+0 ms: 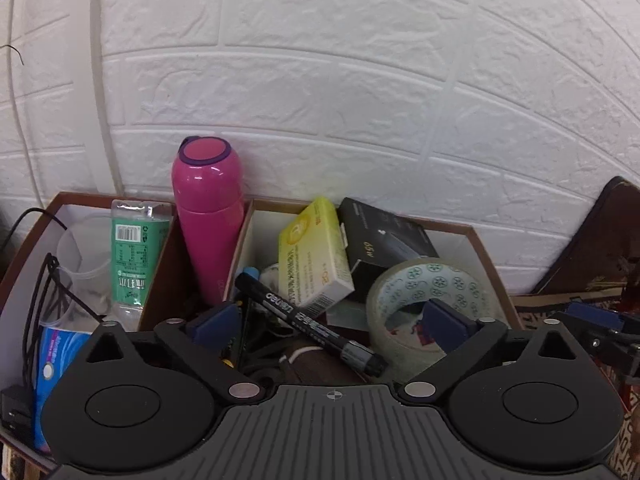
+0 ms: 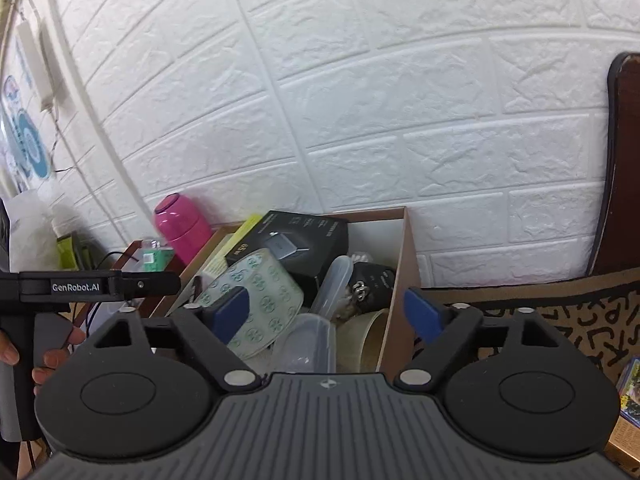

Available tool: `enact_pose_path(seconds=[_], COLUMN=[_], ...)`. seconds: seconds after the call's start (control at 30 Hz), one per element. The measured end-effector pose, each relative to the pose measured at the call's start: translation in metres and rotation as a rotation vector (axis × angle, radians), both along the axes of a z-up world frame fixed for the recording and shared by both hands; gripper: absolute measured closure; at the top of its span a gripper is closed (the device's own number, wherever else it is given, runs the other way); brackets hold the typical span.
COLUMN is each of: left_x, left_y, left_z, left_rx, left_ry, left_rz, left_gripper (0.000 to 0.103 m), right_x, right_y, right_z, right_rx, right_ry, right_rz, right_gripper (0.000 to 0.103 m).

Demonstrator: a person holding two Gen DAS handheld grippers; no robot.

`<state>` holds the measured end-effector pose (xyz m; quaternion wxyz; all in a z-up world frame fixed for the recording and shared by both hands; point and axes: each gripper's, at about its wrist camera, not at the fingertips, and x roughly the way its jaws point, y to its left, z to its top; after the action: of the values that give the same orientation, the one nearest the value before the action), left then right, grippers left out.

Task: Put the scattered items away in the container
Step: 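Drop the pen and scale into the box and open both tools, then grasp the white medicine box with the left tool while the right tool grasps the gold box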

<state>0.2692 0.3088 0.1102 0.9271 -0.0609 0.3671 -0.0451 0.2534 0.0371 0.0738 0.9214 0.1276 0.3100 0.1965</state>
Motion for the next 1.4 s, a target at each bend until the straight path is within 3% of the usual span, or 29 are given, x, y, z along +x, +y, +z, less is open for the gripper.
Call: enact_pose_path(seconds=[0.1,0.43,0.6,0.77,0.9,0.97,1.07,1.2,1.27,1.4], left_x=[-0.021,-0.122,-0.18,-0.213,-0.221,-0.217,-0.204,-0.185,-0.173,-0.151], left_y=[-0.019,-0.081,-0.122,-0.163,-0.198,-0.213,-0.235,-0.262,-0.272,-0.29], left_z=[0.008,0.02,-0.006,-0.059,-0.103,-0.119,-0.136,-0.144,-0.146,-0.15], left_rx=[0.011,-0.043,-0.085,-0.133,-0.145,-0.143,-0.099,-0.014,-0.009,0.016], left_ry=[-0.006,-0.094,-0.124,-0.088,-0.037,-0.018,-0.005,-0.036,-0.045,-0.07], left_rz=[-0.037,-0.152,-0.223,-0.234,-0.251,-0.245,-0.244,-0.237,-0.233,-0.202], left_gripper=[0.0,0.0,0.0,0.0,0.0,0.0,0.004,0.011,0.018,0.021], right_x=[-0.017,-0.102,-0.159,-0.204,-0.213,-0.216,-0.215,-0.201,-0.191,-0.171], right_y=[0.0,-0.031,-0.075,-0.122,-0.151,-0.16,-0.169,-0.18,-0.186,-0.196], right_z=[0.012,0.045,0.03,-0.017,-0.066,-0.085,-0.105,-0.121,-0.127,-0.131], right_rx=[-0.003,-0.075,-0.077,-0.168,-0.225,-0.253,-0.283,-0.277,-0.273,-0.277], right_ry=[-0.014,-0.067,-0.086,-0.059,0.075,0.1,0.093,0.08,0.061,0.005], right_rz=[0.027,0.106,0.06,-0.081,-0.124,-0.142,-0.147,-0.134,-0.139,-0.13], right_gripper=[0.003,0.001,0.001,0.001,0.001,0.001,0.003,0.021,0.029,0.034])
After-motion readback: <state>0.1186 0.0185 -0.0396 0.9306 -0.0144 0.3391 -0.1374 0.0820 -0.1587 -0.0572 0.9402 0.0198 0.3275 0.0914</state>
